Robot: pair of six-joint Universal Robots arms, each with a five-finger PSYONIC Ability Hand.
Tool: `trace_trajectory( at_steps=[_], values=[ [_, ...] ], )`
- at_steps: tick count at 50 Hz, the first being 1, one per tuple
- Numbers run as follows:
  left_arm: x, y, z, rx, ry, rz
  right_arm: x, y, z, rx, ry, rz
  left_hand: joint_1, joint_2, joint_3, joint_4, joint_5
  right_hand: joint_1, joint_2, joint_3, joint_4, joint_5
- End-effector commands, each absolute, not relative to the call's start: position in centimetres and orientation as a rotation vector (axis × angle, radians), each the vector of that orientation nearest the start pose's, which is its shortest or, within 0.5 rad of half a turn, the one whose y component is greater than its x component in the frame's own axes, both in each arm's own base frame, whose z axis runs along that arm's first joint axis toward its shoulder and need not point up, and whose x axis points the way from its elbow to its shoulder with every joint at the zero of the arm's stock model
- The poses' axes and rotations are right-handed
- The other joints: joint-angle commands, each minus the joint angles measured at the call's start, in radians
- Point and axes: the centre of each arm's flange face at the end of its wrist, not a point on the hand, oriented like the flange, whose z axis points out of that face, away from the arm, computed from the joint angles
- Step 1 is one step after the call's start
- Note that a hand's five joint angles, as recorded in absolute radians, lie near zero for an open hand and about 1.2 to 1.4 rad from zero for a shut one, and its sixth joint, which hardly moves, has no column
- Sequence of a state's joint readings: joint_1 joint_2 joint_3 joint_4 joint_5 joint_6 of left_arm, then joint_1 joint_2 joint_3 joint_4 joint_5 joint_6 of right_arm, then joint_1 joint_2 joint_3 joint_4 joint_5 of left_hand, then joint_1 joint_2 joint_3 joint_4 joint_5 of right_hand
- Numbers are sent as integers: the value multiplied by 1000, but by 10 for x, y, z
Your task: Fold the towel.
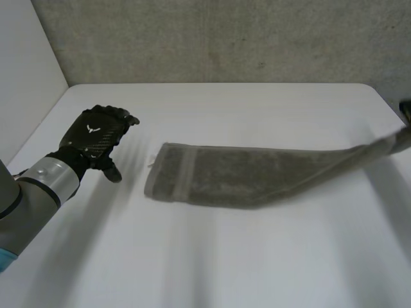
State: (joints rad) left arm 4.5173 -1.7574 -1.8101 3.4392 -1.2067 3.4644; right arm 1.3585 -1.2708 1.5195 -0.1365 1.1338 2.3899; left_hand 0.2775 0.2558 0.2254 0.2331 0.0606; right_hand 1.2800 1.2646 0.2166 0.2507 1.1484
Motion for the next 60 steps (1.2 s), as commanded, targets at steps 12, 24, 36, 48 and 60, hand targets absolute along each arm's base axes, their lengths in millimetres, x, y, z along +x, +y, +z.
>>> trace_trajectory(
  at_steps=[12,24,36,48,60],
  values=[
    [-217,-279,211,967,2301,-2214,332,-289,262,-1405,1554,-2160,-79,-57,-51,-59,-36,116,132,-42,-76,73],
    [-215,-281,210,953,2304,-2206,441,-228,164,-1529,1361,-1964,-82,-60,-51,-59,-39,116,132,-42,-76,73],
    [-213,-284,211,942,2296,-2213,450,-223,136,-1536,1433,-1946,-82,-60,-51,-59,-39,-1105,-1090,-42,-76,-1148],
    [-224,-287,229,897,2312,-2321,400,-240,196,-1340,1573,-2014,-79,-57,-51,-59,-36,-1105,-1090,-42,-76,-1148],
    [-269,-264,246,959,2451,-2476,293,-260,218,-1176,1913,-2045,-73,-51,-51,-59,-30,-1105,-1090,-42,-76,-1148]
  ],
)
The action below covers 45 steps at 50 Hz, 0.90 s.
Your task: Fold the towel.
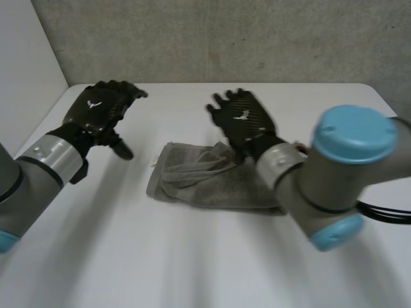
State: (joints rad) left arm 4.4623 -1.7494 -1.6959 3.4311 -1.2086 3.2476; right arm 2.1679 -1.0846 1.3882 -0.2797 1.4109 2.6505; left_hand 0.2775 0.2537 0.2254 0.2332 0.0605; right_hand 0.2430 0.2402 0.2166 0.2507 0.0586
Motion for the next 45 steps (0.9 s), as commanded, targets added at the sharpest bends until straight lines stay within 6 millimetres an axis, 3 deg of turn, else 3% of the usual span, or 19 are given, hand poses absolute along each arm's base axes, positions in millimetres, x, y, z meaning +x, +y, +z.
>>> trace_trajectory(
  at_steps=[1,4,9,15,21,37,45],
  values=[
    [-276,-261,240,993,2477,-2459,281,-261,215,-1162,1964,-2033,-67,-43,-51,-59,-25,-69,-66,-42,-76,-59],
    [-290,-256,230,1060,2526,-2424,273,-260,211,-1155,2011,-2010,-64,-40,-51,-59,-22,-69,-66,-42,-76,-59],
    [-311,-252,210,1150,2605,-2351,253,-248,185,-1160,2170,-1849,-52,-28,-51,-59,-10,-69,-66,-42,-76,-59],
    [-333,-258,172,1224,2757,-2149,250,-238,167,-1176,2208,-1768,-11,13,-51,-59,31,-69,-66,-42,-76,-59],
    [-342,-271,146,1266,2748,-2073,254,-236,147,-1186,2231,-1702,91,115,-51,-59,134,-69,-66,-42,-76,-59],
    [-346,-294,144,1143,2597,-2178,263,-241,125,-1207,2213,-1672,329,353,-51,-59,372,18,21,-42,-76,28],
    [-346,-300,136,1124,2599,-2176,268,-250,122,-1203,2170,-1731,458,482,-51,-59,501,403,406,-42,-76,413]
  ],
)
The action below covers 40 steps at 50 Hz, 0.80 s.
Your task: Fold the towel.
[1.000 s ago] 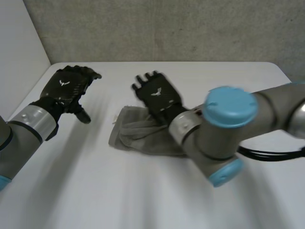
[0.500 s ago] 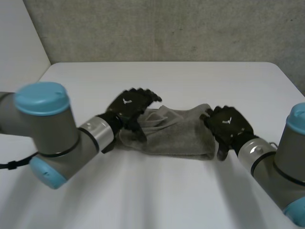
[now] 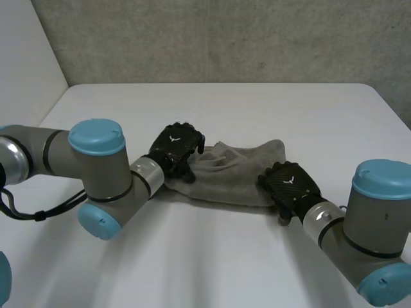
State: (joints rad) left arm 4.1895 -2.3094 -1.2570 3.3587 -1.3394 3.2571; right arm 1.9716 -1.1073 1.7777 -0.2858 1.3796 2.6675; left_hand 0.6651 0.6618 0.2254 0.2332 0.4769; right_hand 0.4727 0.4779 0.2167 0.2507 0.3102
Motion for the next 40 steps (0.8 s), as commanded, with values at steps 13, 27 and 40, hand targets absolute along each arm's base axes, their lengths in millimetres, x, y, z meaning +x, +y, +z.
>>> trace_trajectory(
  at_steps=[13,27,40],
  values=[
    [-337,-301,134,1006,2680,-2141,272,-256,115,-1217,2143,-1769,62,65,-51,-59,76,558,552,-42,-76,546],
    [-335,-296,155,938,2719,-2210,271,-254,114,-1224,2155,-1747,47,51,-51,-59,61,522,517,-42,-76,510],
    [-331,-316,142,894,2718,-2190,270,-251,112,-1250,2157,-1742,45,48,-51,-59,58,522,517,-42,-76,510]
  ],
)
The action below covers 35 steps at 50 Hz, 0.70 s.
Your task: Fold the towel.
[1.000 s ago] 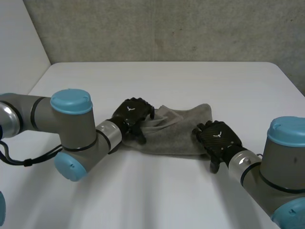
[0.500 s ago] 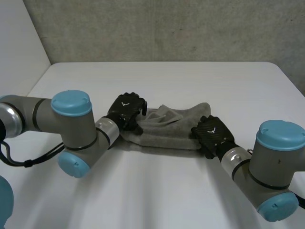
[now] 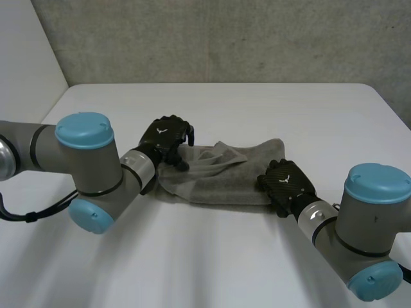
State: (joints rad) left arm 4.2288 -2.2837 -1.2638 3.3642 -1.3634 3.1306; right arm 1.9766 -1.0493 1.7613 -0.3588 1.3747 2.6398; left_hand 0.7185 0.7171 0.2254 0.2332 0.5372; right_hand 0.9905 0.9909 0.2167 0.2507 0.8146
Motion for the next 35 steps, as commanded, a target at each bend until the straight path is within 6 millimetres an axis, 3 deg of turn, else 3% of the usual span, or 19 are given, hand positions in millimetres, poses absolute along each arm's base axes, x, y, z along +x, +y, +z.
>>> trace_trajectory(
  at_steps=[1,13,20,35],
  values=[
    [-330,-315,141,896,2725,-2181,270,-252,112,-1249,2159,-1743,-9,-7,-51,-59,-2,5,4,-42,-76,6],
    [-334,-301,141,930,2751,-2157,270,-252,112,-1249,2160,-1741,-24,-22,-51,-59,-17,-13,-13,-42,-76,-12],
    [-338,-285,154,987,2736,-2181,270,-252,112,-1251,2161,-1742,-56,-54,-51,-59,-49,-16,-16,-42,-76,-15],
    [-348,-296,135,1052,2672,-2179,269,-251,111,-1251,2164,-1738,-41,-40,-51,-59,-34,-16,-16,-42,-76,-15]
  ],
)
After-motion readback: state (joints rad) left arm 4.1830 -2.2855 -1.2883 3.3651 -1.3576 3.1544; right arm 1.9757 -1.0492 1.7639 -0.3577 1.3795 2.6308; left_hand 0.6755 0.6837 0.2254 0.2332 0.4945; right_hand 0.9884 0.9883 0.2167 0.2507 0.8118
